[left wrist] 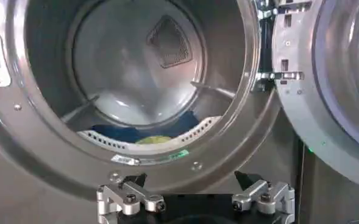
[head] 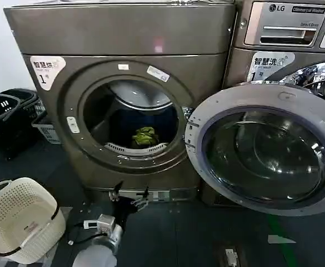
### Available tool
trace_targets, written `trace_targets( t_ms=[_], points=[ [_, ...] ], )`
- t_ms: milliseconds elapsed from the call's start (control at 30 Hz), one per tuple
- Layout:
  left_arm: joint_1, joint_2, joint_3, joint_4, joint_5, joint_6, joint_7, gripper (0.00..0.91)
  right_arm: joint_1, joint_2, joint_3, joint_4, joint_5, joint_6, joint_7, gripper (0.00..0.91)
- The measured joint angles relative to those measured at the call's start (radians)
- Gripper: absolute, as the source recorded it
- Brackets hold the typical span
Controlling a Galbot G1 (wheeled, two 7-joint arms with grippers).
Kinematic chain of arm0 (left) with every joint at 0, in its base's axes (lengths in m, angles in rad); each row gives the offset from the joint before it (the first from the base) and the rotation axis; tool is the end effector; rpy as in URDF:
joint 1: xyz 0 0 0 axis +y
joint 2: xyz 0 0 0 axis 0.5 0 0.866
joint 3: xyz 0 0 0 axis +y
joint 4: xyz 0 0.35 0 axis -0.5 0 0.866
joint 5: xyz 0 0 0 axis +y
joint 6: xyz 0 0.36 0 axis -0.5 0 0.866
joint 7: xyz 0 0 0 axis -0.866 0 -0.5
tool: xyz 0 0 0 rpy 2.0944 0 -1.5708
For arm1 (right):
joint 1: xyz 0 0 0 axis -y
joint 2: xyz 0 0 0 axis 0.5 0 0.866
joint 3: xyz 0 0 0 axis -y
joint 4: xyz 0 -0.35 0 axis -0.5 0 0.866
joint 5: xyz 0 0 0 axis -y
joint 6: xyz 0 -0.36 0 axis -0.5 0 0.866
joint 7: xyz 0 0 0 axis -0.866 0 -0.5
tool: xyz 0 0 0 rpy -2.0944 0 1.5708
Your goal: Grasp the clothes from the dryer.
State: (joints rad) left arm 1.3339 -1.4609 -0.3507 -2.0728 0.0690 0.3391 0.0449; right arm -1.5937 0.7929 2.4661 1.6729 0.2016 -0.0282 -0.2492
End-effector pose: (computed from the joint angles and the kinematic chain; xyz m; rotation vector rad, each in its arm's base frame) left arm 0.2468 -0.0346 -0.2622 -0.3297 -2.9884 -0.1985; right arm -0.1054 -0.4576 0.0770 1.5570 1.9544 -1.1322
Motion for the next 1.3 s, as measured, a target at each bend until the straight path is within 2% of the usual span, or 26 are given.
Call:
trace_targets(
  t_ms=[1300],
  points=[
    [0.009,-0.002,0.022,-0.052,-0.057,-0.022,0.005,0.907,0.008,0.041,-0.008,0.014,-0.025,0.042,-0.015,0.907]
  ],
)
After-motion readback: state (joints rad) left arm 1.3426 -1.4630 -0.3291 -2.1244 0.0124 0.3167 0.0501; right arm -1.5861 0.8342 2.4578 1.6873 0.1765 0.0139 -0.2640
